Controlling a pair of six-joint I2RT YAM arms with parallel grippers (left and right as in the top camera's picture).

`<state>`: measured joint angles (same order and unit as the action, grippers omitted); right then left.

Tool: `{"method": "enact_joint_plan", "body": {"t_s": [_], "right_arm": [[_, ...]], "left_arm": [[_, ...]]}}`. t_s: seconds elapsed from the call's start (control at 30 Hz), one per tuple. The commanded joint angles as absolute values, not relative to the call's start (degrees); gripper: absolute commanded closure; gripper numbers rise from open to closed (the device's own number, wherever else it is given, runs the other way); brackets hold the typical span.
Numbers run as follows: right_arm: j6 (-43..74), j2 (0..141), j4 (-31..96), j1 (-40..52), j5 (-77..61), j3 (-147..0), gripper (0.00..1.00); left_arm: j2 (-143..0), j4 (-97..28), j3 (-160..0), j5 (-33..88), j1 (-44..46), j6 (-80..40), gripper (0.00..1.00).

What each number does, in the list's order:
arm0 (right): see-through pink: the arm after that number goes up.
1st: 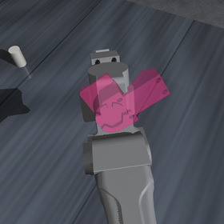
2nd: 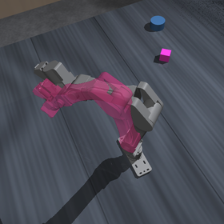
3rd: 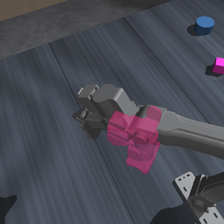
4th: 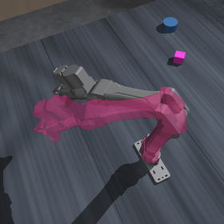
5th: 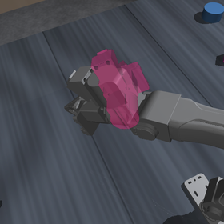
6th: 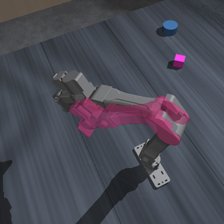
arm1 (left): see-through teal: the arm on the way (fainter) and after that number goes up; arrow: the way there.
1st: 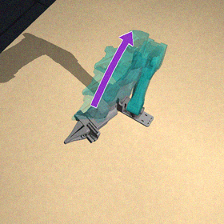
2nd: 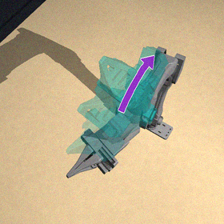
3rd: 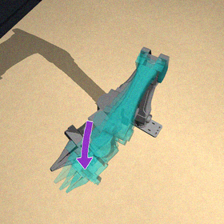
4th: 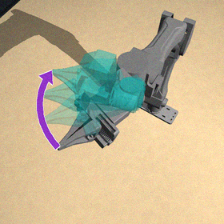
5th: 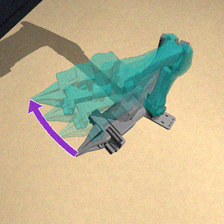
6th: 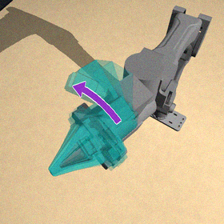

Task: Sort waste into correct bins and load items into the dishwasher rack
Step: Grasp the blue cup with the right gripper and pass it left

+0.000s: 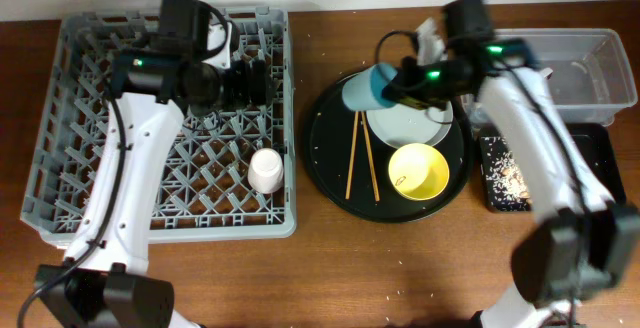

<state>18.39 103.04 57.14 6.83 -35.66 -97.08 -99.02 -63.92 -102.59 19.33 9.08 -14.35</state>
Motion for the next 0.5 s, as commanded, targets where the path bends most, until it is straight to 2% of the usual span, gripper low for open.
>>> {"method": "enact_joint_plan", "body": {"t_s": [0.0,0.13,0.2,0.27,0.47], "right_arm": [[12.1,100.4,58.1,6.7,-50.9,-97.4,0.96],[11.0,100.8,55.0,10.3,-55.1,-97.0,0.96],[11.4,100.7,53.9,12.2,-55.1,-97.0,0.96],[12.1,100.9,53.2,12.8,-55.1,-97.0,0.96],[15.4,103.1,46.3,17.0,-56.8,-97.0,0.96]], "left_arm": [[-100.3,-59.5,-98.3,47.5,7.0,-8.9,0.01],[-101.6,-48.1,-88.8,75.1,4.3,-8.0,0.01],[-101.6,-43.7,-84.2,84.7,3.0,-8.0,0.01],[-101.6,-43.7,-82.1,89.6,2.2,-6.3,0.01],[-101.6,-44.2,-81.8,90.2,2.0,-6.3,0.01]]}}
